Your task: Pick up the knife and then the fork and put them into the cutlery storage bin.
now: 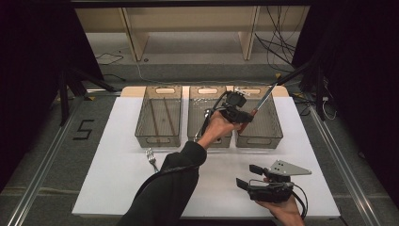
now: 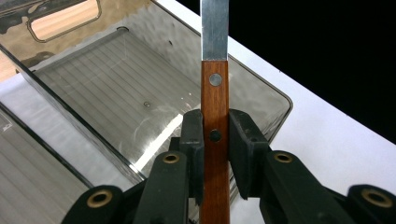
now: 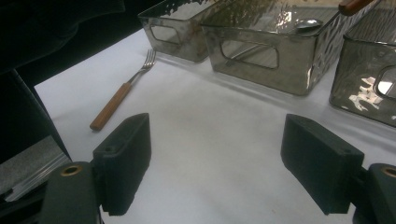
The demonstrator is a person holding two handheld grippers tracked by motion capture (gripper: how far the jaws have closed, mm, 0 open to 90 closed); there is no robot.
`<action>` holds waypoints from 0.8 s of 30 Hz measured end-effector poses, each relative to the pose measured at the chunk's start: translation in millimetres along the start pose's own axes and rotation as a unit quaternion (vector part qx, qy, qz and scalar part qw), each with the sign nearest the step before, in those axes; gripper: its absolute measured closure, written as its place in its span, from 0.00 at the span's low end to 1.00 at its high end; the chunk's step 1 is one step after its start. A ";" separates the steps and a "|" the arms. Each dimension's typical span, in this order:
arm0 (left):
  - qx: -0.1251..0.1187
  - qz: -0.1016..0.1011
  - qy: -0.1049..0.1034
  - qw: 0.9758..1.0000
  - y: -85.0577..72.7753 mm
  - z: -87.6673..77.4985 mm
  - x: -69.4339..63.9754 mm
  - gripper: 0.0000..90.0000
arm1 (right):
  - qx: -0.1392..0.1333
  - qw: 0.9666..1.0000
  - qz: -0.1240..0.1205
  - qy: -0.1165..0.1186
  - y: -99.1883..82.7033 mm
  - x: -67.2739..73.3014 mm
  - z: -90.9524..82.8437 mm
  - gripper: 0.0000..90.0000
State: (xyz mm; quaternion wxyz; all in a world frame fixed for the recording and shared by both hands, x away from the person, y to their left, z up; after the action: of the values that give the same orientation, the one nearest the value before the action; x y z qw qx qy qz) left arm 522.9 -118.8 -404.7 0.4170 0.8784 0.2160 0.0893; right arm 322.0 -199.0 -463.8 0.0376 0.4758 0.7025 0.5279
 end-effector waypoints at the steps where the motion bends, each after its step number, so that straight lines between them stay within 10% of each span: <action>1: 0.001 -0.001 0.001 1.000 0.1 1.1 0.3 0.84 | 0.000 1.000 0.000 0.000 -0.1 0.1 -0.3 0.28; 24: 0.010 -0.021 0.002 1.000 -5.5 25.1 2.3 0.84 | 0.000 1.000 -0.001 0.004 -0.6 2.3 -1.2 0.28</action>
State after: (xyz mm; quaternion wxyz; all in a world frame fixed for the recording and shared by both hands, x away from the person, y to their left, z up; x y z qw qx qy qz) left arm 531.7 -132.0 -424.9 0.4097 0.8775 0.2360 0.0805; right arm 319.7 -198.2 -462.8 0.0348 0.4729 0.7032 0.5297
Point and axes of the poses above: each handheld gripper's, and its own axes: z roughly forward along the jaws, y roughly out of its top, x roughly to its left, the point moved 5 cm from there along z, roughly forward along the jaws, and after that the axes turned 15 degrees about z, right-handed, at the moved point
